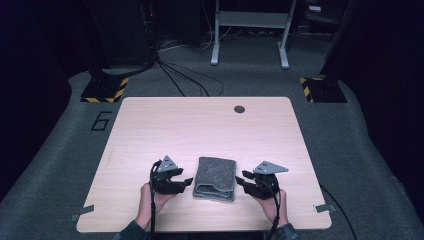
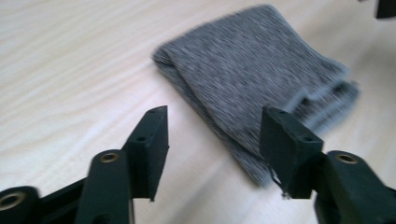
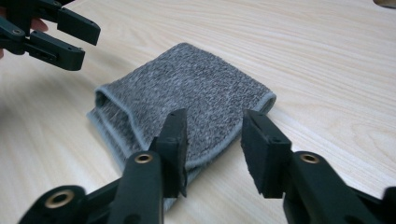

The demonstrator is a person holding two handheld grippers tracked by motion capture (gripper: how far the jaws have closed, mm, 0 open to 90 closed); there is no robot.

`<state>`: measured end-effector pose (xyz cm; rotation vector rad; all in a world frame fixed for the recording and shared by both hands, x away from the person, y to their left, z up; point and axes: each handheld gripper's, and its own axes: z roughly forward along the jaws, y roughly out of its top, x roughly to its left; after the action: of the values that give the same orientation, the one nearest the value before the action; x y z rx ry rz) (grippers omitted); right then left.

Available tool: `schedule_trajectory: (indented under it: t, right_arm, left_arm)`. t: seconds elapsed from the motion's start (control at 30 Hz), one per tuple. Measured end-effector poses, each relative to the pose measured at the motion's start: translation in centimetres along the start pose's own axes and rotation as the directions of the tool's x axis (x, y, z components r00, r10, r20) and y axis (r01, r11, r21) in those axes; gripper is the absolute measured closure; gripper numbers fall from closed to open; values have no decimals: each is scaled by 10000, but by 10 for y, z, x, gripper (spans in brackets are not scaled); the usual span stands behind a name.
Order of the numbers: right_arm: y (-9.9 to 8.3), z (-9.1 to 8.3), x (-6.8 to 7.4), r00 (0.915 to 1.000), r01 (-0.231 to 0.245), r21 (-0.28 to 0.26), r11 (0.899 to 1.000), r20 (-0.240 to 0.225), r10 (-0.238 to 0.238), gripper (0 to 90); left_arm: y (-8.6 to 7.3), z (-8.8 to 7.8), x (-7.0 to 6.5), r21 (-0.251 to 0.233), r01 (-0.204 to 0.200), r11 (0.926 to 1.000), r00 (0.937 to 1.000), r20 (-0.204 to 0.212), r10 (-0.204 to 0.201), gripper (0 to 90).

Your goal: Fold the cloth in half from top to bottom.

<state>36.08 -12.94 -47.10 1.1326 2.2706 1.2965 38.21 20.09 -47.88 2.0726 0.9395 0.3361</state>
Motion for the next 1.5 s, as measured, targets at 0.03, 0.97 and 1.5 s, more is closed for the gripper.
schedule_trajectory:
  t: [0.03, 0.97, 1.5]
  right_arm:
    - [1, 3, 1, 9999, -110, 39, 9999, 55, 109, 580]
    - [-28, 51, 10, 9891, 461, 2169, 9751, 1265, -749, 127]
    - [-16, 72, -18, 9846, -98, 2092, 9778, 1727, -271, 0]
  left_arm:
    - [5, 9, 0, 142, -106, 9998, 9996, -253, 110, 385]
    - [-19, 40, -22, 1599, -1195, 9799, 9893, -642, 1311, 162]
    - [-10, 56, 1, 1326, -631, 9892, 9959, -564, 711, 97]
